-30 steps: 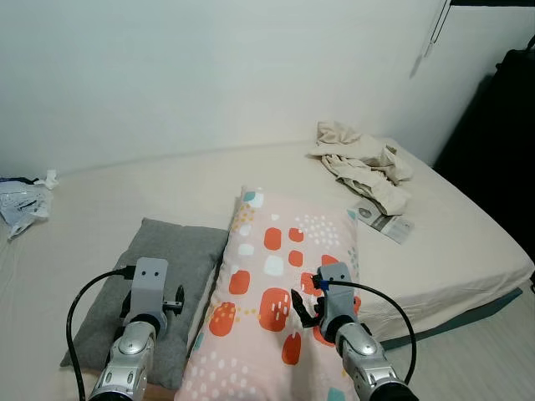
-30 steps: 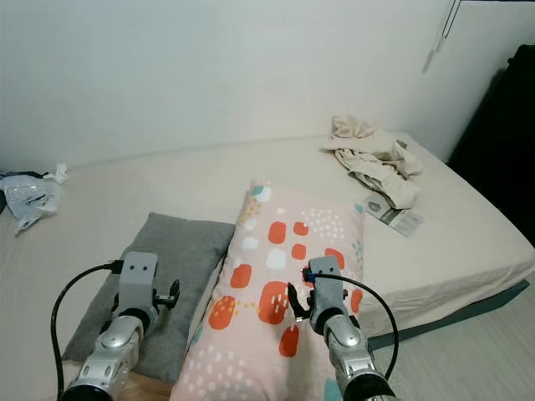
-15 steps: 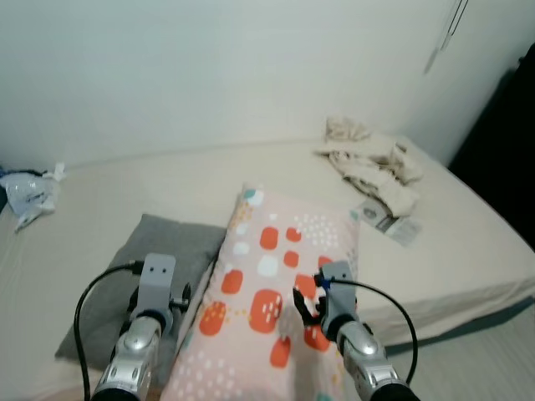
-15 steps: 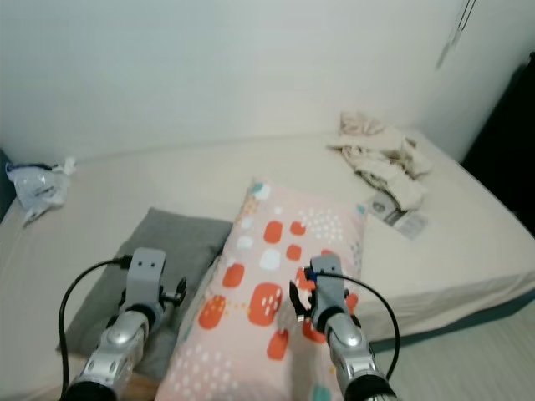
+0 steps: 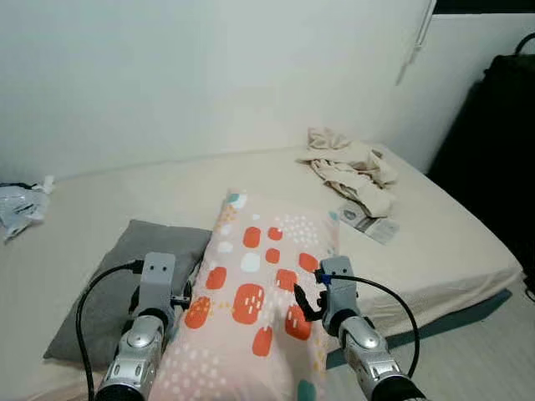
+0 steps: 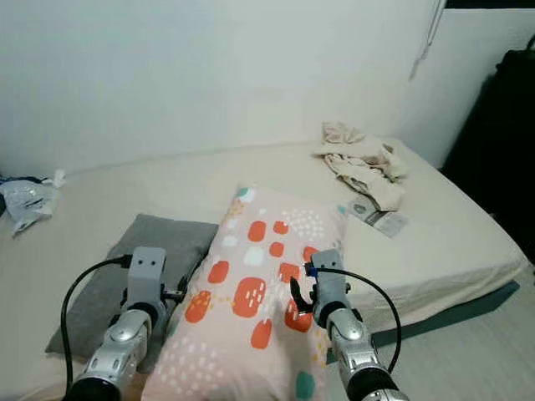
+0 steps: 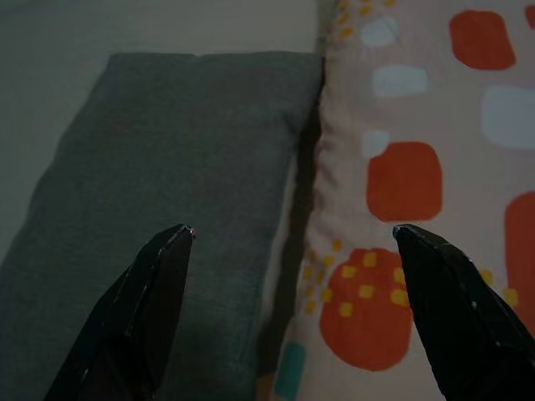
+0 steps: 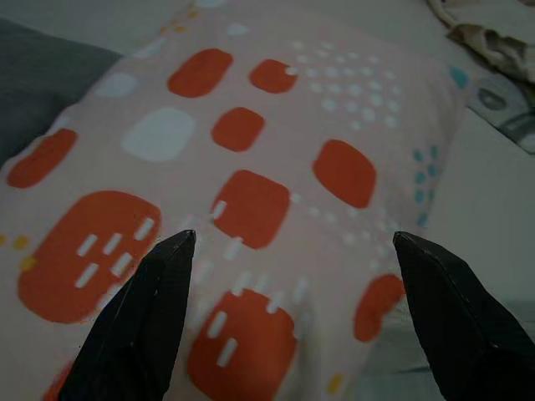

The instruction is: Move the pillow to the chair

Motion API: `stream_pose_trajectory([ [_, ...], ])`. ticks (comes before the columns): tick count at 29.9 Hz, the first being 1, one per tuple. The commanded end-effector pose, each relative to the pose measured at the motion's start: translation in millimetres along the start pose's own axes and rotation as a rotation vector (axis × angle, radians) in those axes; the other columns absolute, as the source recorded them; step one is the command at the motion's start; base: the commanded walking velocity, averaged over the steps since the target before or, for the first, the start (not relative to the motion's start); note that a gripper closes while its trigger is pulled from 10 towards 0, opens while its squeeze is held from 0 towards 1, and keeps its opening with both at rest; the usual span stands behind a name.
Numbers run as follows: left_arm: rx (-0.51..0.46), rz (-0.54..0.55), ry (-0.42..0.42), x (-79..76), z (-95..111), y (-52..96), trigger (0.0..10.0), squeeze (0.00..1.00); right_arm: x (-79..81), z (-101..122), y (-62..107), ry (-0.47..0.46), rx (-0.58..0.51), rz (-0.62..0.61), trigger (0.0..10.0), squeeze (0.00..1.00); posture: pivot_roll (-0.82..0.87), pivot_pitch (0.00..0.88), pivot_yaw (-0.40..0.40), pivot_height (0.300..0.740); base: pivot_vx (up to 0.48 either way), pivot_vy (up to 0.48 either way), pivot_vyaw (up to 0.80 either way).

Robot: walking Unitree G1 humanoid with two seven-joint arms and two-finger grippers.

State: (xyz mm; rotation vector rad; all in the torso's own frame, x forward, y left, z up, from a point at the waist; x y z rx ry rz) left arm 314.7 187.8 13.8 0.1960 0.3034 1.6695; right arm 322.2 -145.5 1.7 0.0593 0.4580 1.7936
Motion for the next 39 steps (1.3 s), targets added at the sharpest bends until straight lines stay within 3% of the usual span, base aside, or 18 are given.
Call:
stream_pose_trajectory([
  [1, 0.028, 0.014, 0.006, 2.7, -7.9, 2.3, 10.0, 0.0, 1.2, -10.0, 4.3, -0.004, 0.03, 0.005, 10.0, 0.0, -0.04, 0.051, -0.055, 0.74, 0.0, 0.0, 0.0],
  [7, 0.037, 0.014, 0.014, 2.6, -8.8, 1.9, 10.0, 0.0, 2.9, -12.2, 5.2, -0.006, 0.035, 0.005, 10.0, 0.0, -0.04, 0.054, -0.048, 0.74, 0.0, 0.0, 0.0],
  [13, 0.027, 0.008, 0.006, 3.6, -5.2, 0.2, 10.0, 0.0, 5.0, -12.0, 5.6, -0.012, 0.032, 0.003, 10.0, 0.0, -0.05, 0.043, -0.05, 0.74, 0.0, 0.431, 0.0],
  [20, 0.002, 0.001, -0.006, -3.0, 1.7, -2.0, 10.0, 0.0, 2.2, -9.0, 3.1, -0.005, 0.032, 0.008, 10.0, 0.0, -0.03, 0.048, -0.056, 0.74, 0.0, 0.0, 0.0],
  [34, -0.007, 0.007, -0.021, 4.4, 3.2, -0.4, 10.0, 0.0, 11.8, -6.2, 3.9, -0.025, 0.005, 0.039, 10.0, 0.0, -0.04, 0.081, -0.041, 0.74, 0.0, 0.0, 0.0],
  [37, 0.016, 0.022, -0.009, 13.5, 0.2, -1.0, 10.0, 0.0, 5.5, -5.6, 5.0, -0.002, -0.002, 0.051, 10.0, 0.0, -0.04, 0.079, -0.029, 0.74, 0.0, 0.0, 0.0],
  [39, 0.016, -0.053, -0.007, 15.4, 5.3, -3.0, 10.0, 0.0, -19.8, -8.2, 9.2, -0.005, 0.012, 0.014, 10.0, 0.0, -0.06, 0.081, -0.02, 0.74, 0.0, 0.0, 0.0],
])
Point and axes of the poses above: a point about 5 cm out from each wrist's last joint towards the gripper, its own y axis pointing back from the gripper into the wrist, its own z axis along the axis of the wrist's last joint, x = y × z, the point moved 3 cm from there along -y, pointing out of the wrist towards the gripper, and after that the axes turned 10 degrees about y, right-handed, at the moved point
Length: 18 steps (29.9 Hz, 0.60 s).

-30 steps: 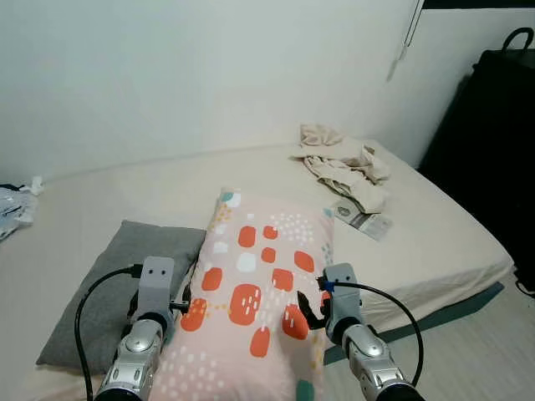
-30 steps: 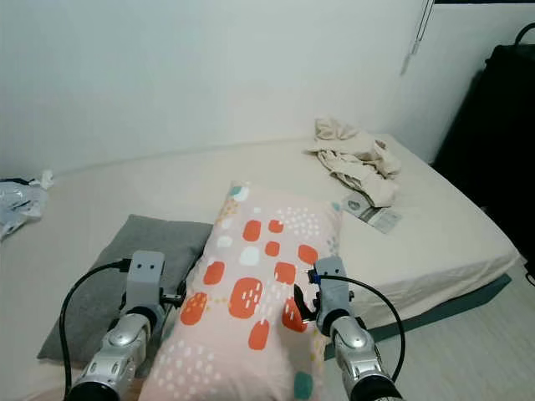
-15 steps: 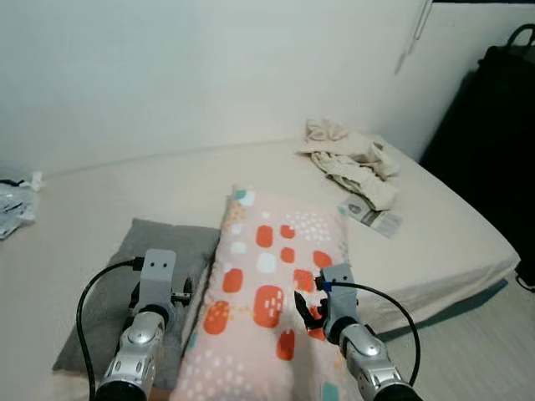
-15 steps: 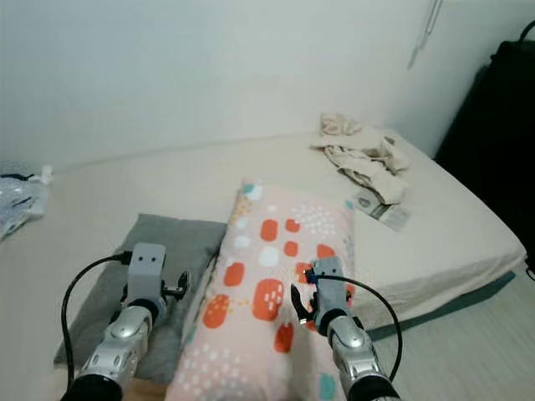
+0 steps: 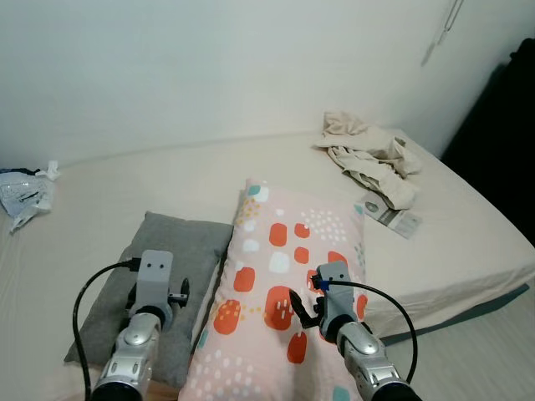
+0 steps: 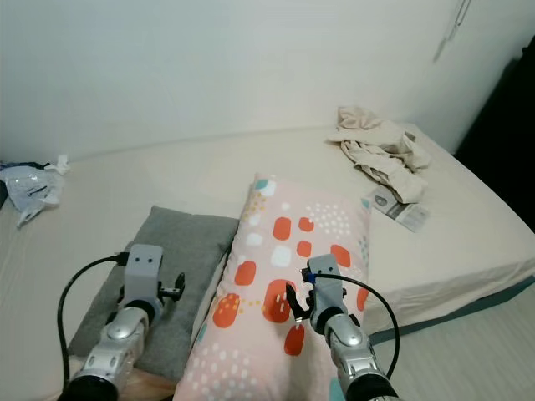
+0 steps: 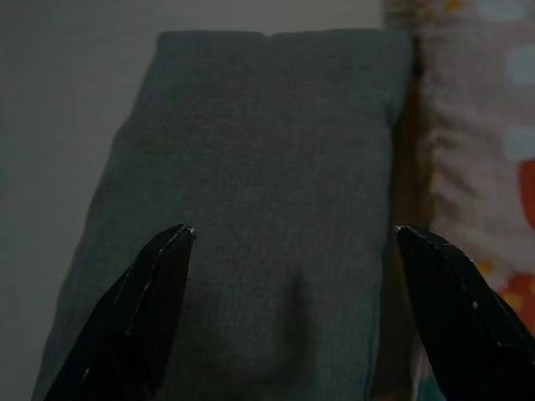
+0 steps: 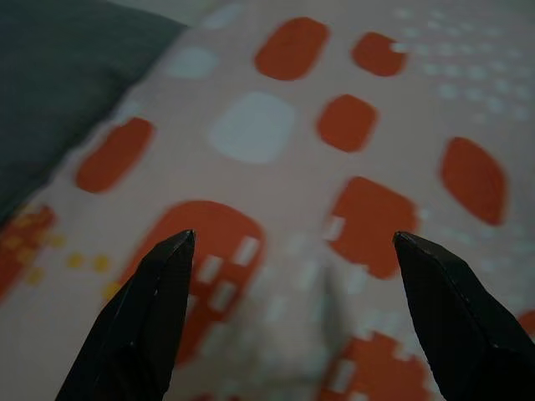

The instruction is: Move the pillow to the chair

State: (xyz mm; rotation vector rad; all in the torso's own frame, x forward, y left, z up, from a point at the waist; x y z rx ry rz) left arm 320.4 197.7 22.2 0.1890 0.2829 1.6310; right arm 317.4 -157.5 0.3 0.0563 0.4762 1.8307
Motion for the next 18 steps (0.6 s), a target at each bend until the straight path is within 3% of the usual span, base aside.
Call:
stream_pose_trajectory([
  [1, 0.03, -0.014, 0.007, 6.6, -5.3, 1.1, 10.0, 0.0, -9.9, -2.5, 3.2, -0.022, 0.007, -0.023, 10.0, 0.0, -0.06, 0.081, -0.02, 0.74, 0.0, 0.0, 0.0],
  [4, 0.062, -0.115, 0.046, 3.9, -2.1, -2.5, 10.0, 0.0, -37.7, -6.2, 11.2, -0.085, 0.011, -0.078, 10.0, 0.0, -0.06, 0.1, -0.015, 0.74, 0.0, 0.0, 0.0],
  [5, 0.083, -0.153, 0.029, 0.6, -3.4, -2.6, 10.0, 0.07, -42.5, -6.7, 12.7, -0.105, 0.008, -0.088, 10.0, 0.36, -0.06, 0.095, -0.014, 0.74, 0.0, 0.0, 0.0],
  [6, 0.093, -0.189, 0.017, -2.6, -3.4, -2.5, 10.0, 0.35, -45.8, -5.7, 13.3, -0.112, 0.004, -0.097, 10.0, 0.85, -0.06, 0.099, -0.01, 0.74, 0.0, 0.0, 0.0],
  [7, 0.093, -0.189, 0.017, -2.6, -3.4, -2.5, 10.0, 0.35, -45.8, -5.7, 13.3, -0.112, 0.004, -0.097, 10.0, 0.85, -0.06, 0.099, -0.01, 0.74, 0.0, 0.0, 0.0],
  [8, 0.102, -0.214, 0.012, -4.7, -3.6, -2.2, 10.0, 0.44, -47.8, -5.1, 13.6, -0.111, 0.003, -0.101, 10.0, 1.0, -0.06, 0.108, -0.008, 0.74, 0.0, 0.0, 0.0],
  [11, 0.117, -0.227, 0.005, -6.2, -4.4, -2.2, 10.0, 0.43, -50.4, -3.4, 13.5, -0.101, 0.003, -0.111, 10.0, 1.0, -0.06, 0.112, -0.001, 0.74, 0.0, 0.0, 0.0],
  [12, 0.109, -0.234, 0.014, -8.7, -2.4, -1.7, 10.0, 0.16, -49.8, -1.5, 12.8, -0.096, 0.0, -0.112, 10.0, 1.0, -0.06, 0.116, 0.001, 0.74, 0.0, 0.0, 0.0],
  [13, 0.091, -0.251, 0.042, -13.2, 1.4, -1.1, 10.0, 0.0, -46.2, 2.9, 11.3, -0.088, -0.019, -0.106, 10.0, 0.74, -0.06, 0.109, 0.001, 0.74, 0.0, 0.0, 0.0],
  [14, 0.091, -0.251, 0.042, -13.2, 1.4, -1.1, 10.0, 0.0, -46.2, 2.9, 11.3, -0.088, -0.019, -0.106, 10.0, 0.74, -0.06, 0.109, 0.001, 0.74, 0.0, 0.0, 0.0],
  [15, 0.056, -0.282, 0.086, -20.1, 7.6, -0.1, 10.0, 0.0, -38.6, 9.7, 9.1, -0.082, -0.054, -0.09, 10.0, 0.0, -0.06, 0.099, -0.003, 0.74, 0.0, 0.0, 0.0],
  [16, 0.056, -0.282, 0.086, -20.1, 7.6, -0.1, 10.0, 0.0, -38.6, 9.7, 9.1, -0.082, -0.054, -0.09, 10.0, 0.0, -0.06, 0.099, -0.003, 0.74, 0.0, 0.0, 0.0],
  [18, 0.026, -0.353, 0.105, -35.6, 7.6, 4.6, 10.0, 0.0, -17.4, 14.7, 4.7, -0.047, -0.077, -0.029, 10.0, 0.0, -0.06, 0.085, -0.009, 0.74, 0.0, 0.0, 0.0],
])
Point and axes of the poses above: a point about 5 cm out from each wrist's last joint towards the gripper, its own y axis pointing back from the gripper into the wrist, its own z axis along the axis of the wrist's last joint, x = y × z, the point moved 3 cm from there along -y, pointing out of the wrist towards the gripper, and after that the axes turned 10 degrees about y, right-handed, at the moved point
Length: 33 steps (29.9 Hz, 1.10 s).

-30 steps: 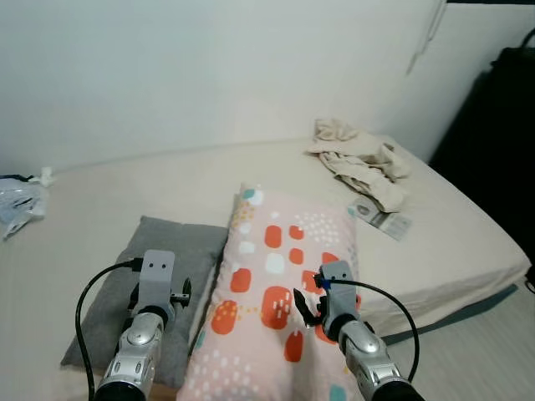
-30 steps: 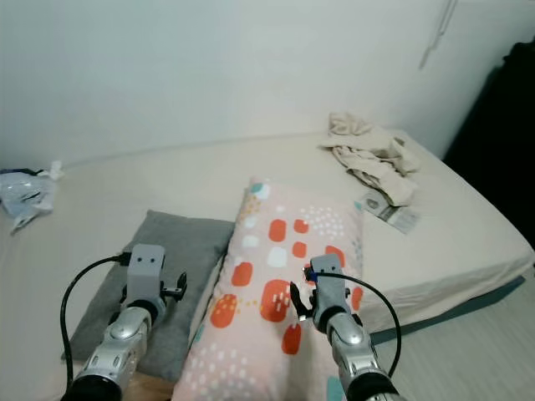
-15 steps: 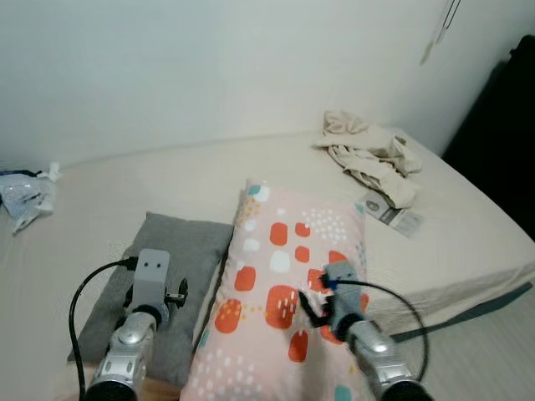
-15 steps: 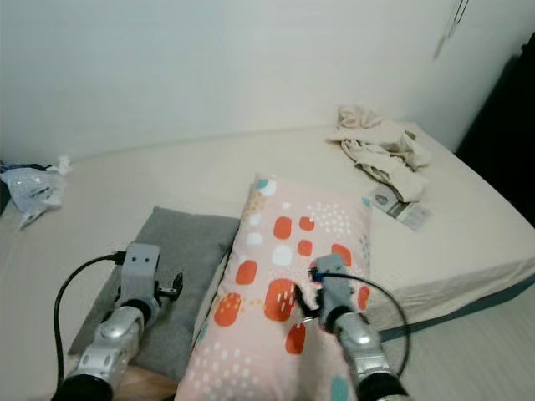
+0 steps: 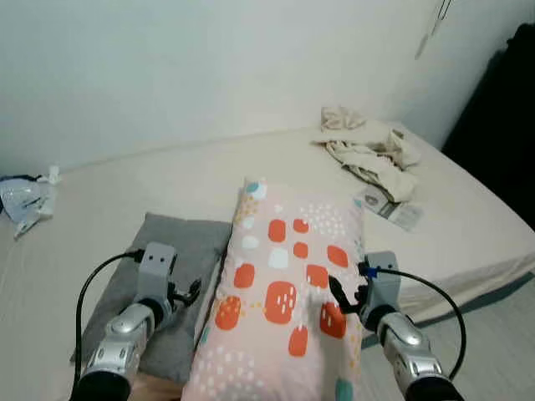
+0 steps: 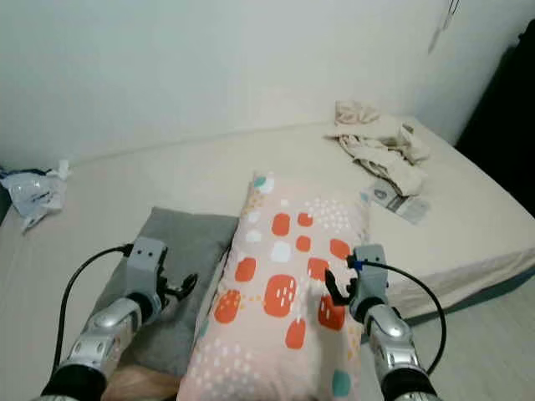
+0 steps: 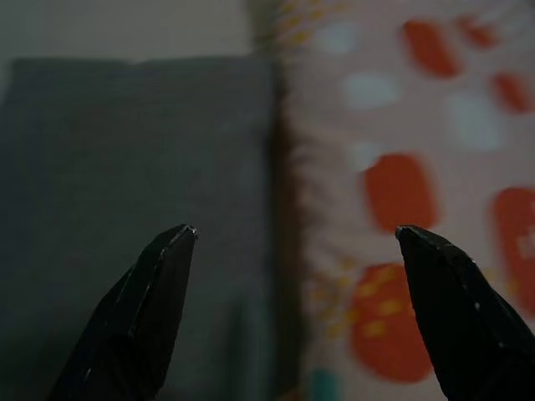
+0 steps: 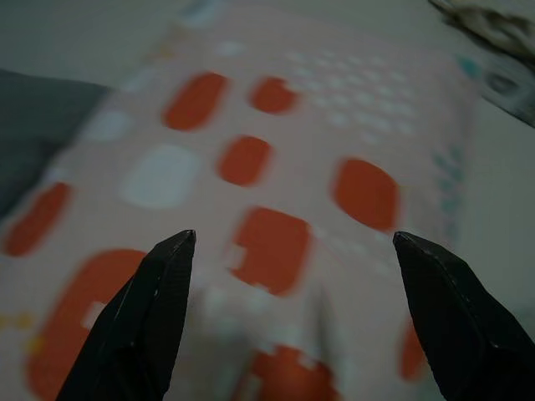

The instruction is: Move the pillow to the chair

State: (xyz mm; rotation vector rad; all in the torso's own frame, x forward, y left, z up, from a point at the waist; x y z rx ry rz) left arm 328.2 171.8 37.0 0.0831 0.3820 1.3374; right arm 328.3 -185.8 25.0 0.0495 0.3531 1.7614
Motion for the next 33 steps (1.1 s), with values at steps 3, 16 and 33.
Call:
stream_pose_trajectory([
  [3, 0.024, -0.088, -0.009, -17.1, -12.9, 3.6, 10.0, 0.0, 24.3, -4.4, 0.4, 0.03, 0.002, 0.079, 10.0, 0.0, -0.06, 0.081, -0.014, 0.74, 0.0, 0.0, 0.0],
  [16, 0.132, -0.158, 0.054, -28.2, -23.5, 4.9, 10.0, 0.0, 22.8, -7.2, 1.2, -0.021, 0.026, 0.088, 10.0, 0.0, -0.05, 0.064, -0.038, 0.68, 0.0, 0.0, 0.0],
  [33, 0.108, -0.094, 0.039, -21.4, -16.6, 3.2, 10.0, 0.0, 22.8, -1.5, 1.1, -0.01, -0.002, 0.088, 10.0, 0.0, -0.05, 0.072, -0.038, 0.605, 0.0, 0.0, 0.0],
])
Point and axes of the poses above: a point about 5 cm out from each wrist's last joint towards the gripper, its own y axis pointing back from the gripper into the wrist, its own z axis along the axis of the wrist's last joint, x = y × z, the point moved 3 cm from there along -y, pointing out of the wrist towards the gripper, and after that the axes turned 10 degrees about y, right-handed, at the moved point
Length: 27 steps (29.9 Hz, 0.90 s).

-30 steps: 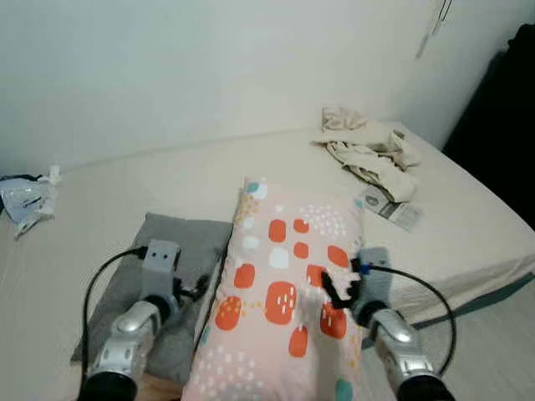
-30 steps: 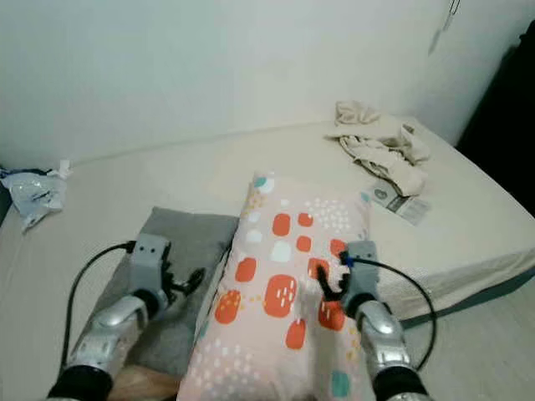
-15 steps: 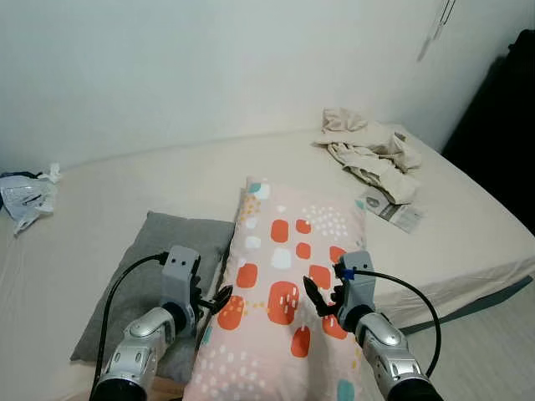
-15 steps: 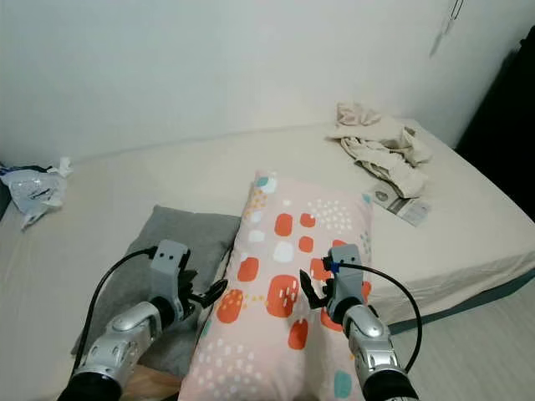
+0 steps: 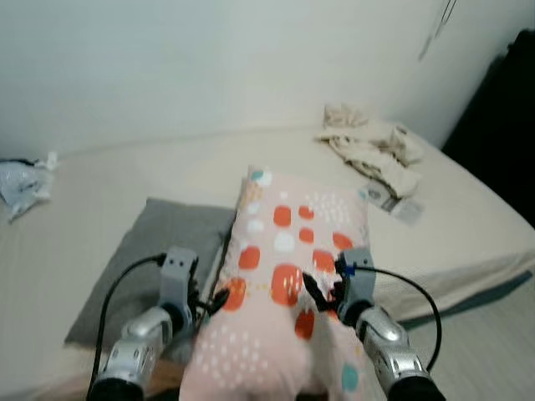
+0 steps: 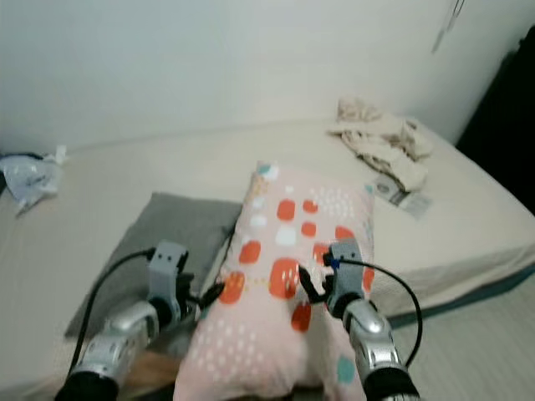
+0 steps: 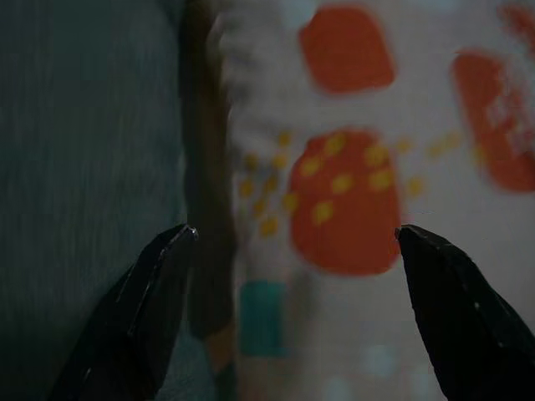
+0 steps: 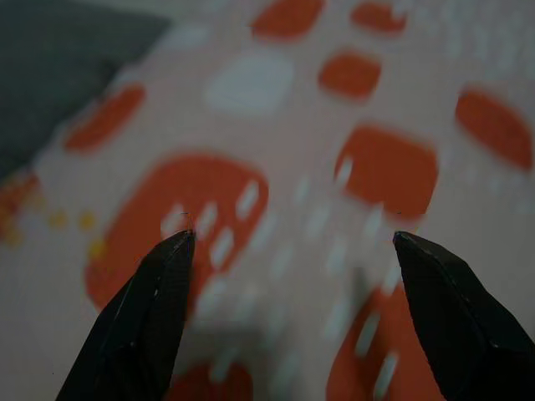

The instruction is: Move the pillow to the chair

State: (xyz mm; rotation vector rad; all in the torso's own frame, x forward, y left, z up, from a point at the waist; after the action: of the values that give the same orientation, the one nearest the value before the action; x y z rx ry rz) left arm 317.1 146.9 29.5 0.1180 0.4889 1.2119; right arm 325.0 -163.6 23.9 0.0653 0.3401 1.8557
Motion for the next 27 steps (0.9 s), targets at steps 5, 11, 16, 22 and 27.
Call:
stream_pose_trajectory([
  [5, 0.01, 0.012, -0.008, -0.9, -4.8, 1.0, 10.0, 0.0, 4.6, -4.4, 3.9, -0.022, -0.008, -0.01, 10.0, 0.0, -0.05, 0.071, -0.032, 0.605, 0.0, 0.0, 0.0],
  [11, 0.002, -0.013, 0.0, -4.3, -1.1, 0.9, 10.0, 0.0, 1.9, -1.7, 6.6, -0.052, -0.035, -0.014, 10.0, 0.0, -0.06, 0.065, -0.03, 0.595, 0.0, 0.0, 0.0],
  [16, -0.012, -0.048, 0.055, -7.4, 7.3, -2.3, 10.0, 0.0, -1.0, -2.6, 8.6, -0.051, -0.03, -0.009, 10.0, 0.0, -0.05, 0.06, -0.024, 0.57, 0.0, 0.0, 0.0],
  [22, 0.071, -0.143, 0.244, -10.8, 8.3, -5.4, 10.0, 0.0, 2.8, -4.9, 11.1, -0.083, -0.018, 0.031, 10.0, 0.0, -0.05, 0.073, -0.015, 0.57, 0.0, 0.0, 0.0],
  [27, 0.09, -0.095, 0.299, -1.0, 9.7, -9.2, 10.0, 0.0, 0.2, -5.4, 12.9, -0.104, -0.02, 0.019, 10.0, 0.0, -0.05, 0.08, -0.008, 0.57, 0.0, 0.0, 0.0],
])
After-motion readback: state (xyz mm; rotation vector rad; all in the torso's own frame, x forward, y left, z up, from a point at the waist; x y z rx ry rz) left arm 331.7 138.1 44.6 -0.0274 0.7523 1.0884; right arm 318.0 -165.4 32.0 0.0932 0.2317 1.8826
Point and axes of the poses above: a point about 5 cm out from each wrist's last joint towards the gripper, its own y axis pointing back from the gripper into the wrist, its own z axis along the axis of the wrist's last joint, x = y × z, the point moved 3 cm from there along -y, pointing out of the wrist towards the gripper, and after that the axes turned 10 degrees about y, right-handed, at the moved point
